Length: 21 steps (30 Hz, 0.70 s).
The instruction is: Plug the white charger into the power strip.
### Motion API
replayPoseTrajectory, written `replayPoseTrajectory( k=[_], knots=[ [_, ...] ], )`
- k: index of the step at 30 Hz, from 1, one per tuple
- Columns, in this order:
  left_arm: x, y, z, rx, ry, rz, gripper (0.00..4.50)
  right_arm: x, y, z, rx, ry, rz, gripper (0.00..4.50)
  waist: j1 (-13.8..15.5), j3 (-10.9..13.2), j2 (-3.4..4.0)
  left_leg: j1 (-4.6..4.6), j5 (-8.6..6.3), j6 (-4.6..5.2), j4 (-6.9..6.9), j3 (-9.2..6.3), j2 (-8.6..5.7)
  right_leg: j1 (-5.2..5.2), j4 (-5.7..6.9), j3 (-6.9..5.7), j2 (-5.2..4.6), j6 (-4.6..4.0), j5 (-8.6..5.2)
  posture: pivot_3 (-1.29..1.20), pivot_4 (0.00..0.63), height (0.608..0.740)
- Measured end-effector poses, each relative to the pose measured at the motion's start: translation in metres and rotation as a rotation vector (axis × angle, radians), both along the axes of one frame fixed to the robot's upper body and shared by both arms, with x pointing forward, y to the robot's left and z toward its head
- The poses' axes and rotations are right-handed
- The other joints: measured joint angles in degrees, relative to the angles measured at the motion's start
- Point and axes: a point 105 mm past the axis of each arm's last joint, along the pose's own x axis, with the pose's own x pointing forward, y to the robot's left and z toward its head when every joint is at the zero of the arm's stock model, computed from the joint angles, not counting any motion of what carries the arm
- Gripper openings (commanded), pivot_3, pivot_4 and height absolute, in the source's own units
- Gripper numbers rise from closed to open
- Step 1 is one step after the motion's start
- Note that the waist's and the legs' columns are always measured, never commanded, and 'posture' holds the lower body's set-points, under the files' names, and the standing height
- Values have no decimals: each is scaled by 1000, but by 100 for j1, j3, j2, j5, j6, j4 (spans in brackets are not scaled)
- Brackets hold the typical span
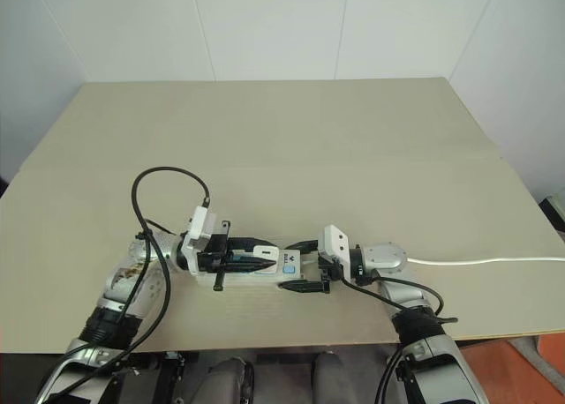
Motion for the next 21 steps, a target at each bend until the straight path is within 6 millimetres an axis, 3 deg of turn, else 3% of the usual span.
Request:
replayPoseTrajectory(
  k=[16, 21],
  knots=[
    [1, 5, -9, 19, -42, -7, 1016, -1, 2, -1, -3, 2, 3, 3413, -8, -2, 1, 17, 0, 0, -5, 0, 2, 12, 0, 1, 2, 0, 0, 0, 150, 740],
    [-1, 11, -13, 48, -48, -1, 1016, -1, 3, -2, -3, 5, -1, 3413, -21, -2, 1, 62, -1, 0, -18, 1, 3, 53, -9, 1, 3, 0, 0, 0, 150, 740]
  ],
)
